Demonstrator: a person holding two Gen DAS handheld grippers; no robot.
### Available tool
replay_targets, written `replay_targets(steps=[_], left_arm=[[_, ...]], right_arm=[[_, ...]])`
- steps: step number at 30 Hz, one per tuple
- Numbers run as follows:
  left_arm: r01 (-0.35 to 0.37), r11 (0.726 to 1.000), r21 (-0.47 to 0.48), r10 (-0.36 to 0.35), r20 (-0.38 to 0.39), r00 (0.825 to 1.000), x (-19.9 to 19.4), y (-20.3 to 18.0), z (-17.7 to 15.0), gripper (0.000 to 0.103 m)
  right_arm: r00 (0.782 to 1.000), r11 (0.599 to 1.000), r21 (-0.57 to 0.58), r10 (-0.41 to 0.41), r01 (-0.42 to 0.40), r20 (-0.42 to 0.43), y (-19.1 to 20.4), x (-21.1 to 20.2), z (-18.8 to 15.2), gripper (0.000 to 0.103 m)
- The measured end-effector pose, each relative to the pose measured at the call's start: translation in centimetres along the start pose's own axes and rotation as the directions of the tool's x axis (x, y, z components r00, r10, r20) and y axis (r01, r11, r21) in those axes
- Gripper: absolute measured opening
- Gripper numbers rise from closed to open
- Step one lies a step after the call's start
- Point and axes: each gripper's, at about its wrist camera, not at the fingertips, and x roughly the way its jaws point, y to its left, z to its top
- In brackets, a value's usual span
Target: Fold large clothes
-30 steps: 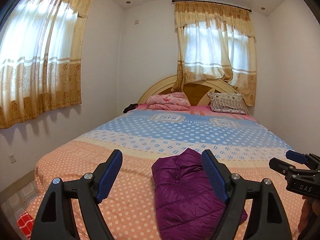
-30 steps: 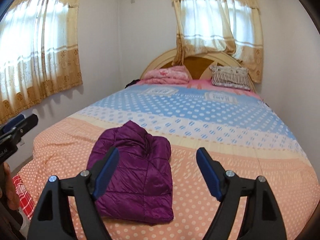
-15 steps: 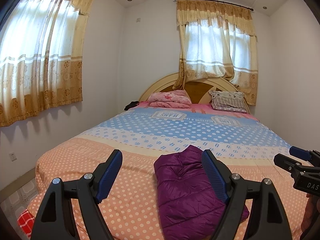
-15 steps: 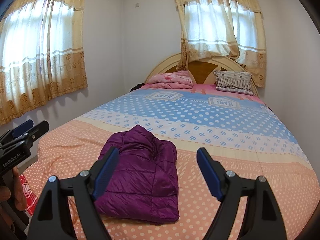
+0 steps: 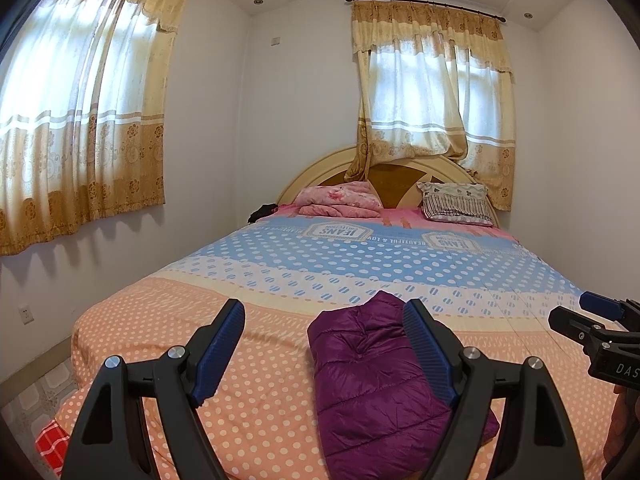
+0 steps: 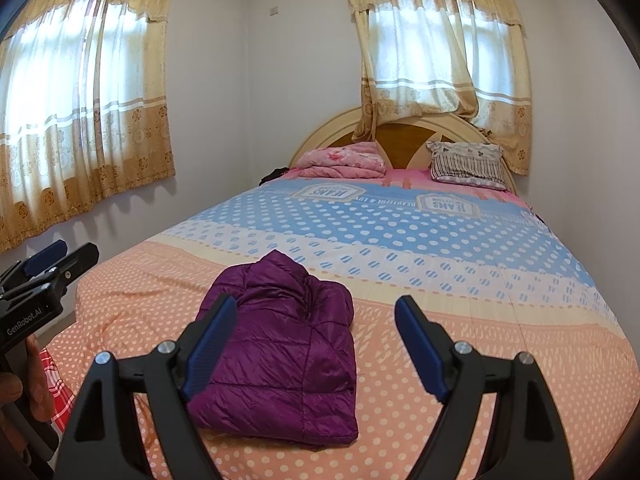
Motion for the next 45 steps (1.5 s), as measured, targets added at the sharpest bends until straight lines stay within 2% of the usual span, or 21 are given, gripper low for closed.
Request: replay_targets(steps=[30,33,45], left_arm=[[0.003,1.0,0.012,-0.003,-0.022,1.0,0.55,-0.34,-0.01,0.082],[0.023,0.999,0.025,-0.022,-0.016,1.0,0.36,-0.58,0.03,0.082],[-0.014,0.999,0.031,0.015,-0.017,1.0,0.57,-0.7,-0.12,0.086]], right_arm=[[1.0,1.0,-0.004,0.0,0.0,0.011,-0.26,-0.55,0.42,0.088],[1.0,1.0,-0.006,-0.001,0.001,0.012,-0.28,-0.57,0.42,0.088],[1.0,1.0,-0.013,0.0,0.001,0.024,-0.5,-0.88,0.54,0.089]])
